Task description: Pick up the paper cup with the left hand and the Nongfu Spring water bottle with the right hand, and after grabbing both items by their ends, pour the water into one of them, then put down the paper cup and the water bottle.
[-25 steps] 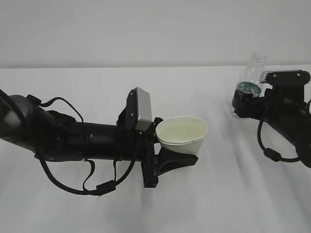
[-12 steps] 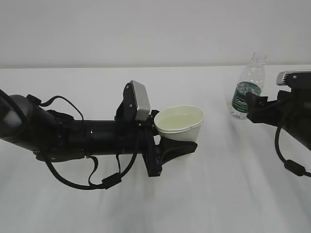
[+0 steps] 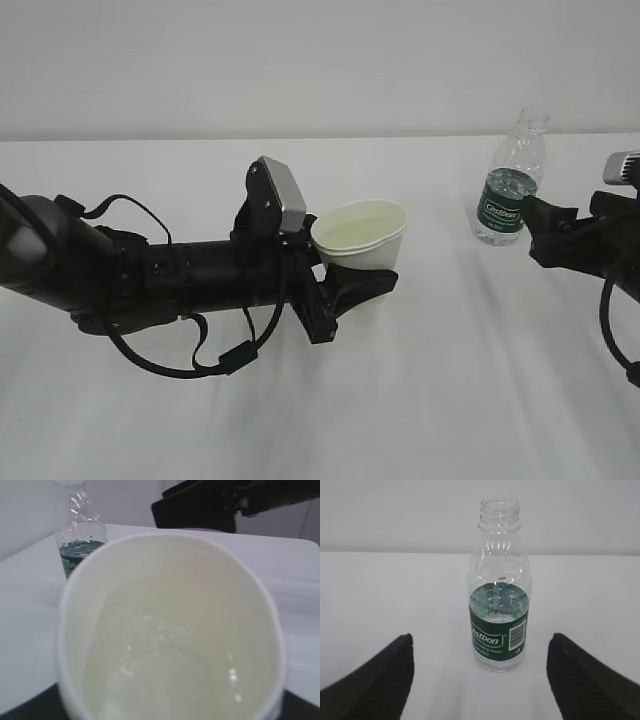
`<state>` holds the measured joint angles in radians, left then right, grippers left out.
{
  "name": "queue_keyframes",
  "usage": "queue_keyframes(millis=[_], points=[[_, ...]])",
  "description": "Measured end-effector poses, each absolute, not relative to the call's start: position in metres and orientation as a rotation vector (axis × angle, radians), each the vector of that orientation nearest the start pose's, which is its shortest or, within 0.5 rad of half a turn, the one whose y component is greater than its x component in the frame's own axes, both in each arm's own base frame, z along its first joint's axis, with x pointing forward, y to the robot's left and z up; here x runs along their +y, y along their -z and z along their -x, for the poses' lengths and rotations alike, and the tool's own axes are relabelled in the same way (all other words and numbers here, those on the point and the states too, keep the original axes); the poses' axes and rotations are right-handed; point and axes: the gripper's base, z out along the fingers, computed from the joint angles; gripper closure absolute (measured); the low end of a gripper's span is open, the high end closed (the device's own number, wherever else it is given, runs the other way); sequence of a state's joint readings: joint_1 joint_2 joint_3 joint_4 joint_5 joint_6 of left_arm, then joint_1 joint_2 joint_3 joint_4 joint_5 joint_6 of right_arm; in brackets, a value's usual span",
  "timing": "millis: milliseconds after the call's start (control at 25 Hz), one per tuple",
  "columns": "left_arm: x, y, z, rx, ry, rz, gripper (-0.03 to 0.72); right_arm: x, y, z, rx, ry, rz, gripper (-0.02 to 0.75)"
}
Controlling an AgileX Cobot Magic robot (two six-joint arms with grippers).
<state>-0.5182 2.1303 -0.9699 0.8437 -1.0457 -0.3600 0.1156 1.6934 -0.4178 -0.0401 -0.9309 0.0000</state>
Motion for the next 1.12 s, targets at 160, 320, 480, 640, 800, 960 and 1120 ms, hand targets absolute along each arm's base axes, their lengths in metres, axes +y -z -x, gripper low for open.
queue_keyframes(millis=[160, 320, 480, 640, 800, 960, 1120], points=[[-0.24, -0.114, -0.313, 1.519, 0.843, -1.049, 0.289, 0.035, -0.151, -0.263, 1.834, -0.114, 0.152, 0.122], [-0.229, -0.114, -0.323, 1.533, 0.807, -1.011, 0.289, 0.037, -0.152, -0.26, 1.838, -0.149, 0.163, 0.126], [-0.215, -0.115, -0.333, 1.555, 0.774, -0.959, 0.289, 0.041, -0.151, -0.258, 1.845, -0.179, 0.205, 0.132], [-0.201, -0.115, -0.342, 1.571, 0.745, -0.919, 0.289, 0.041, -0.151, -0.258, 1.846, -0.183, 0.212, 0.141], [-0.188, -0.115, -0.349, 1.585, 0.718, -0.886, 0.289, 0.041, -0.15, -0.258, 1.852, -0.183, 0.211, 0.143], [-0.174, -0.115, -0.356, 1.598, 0.69, -0.851, 0.289, 0.039, -0.15, -0.259, 1.857, -0.167, 0.186, 0.143], [-0.16, -0.115, -0.363, 1.611, 0.663, -0.817, 0.289, 0.036, -0.149, -0.259, 1.868, -0.123, 0.169, 0.143]])
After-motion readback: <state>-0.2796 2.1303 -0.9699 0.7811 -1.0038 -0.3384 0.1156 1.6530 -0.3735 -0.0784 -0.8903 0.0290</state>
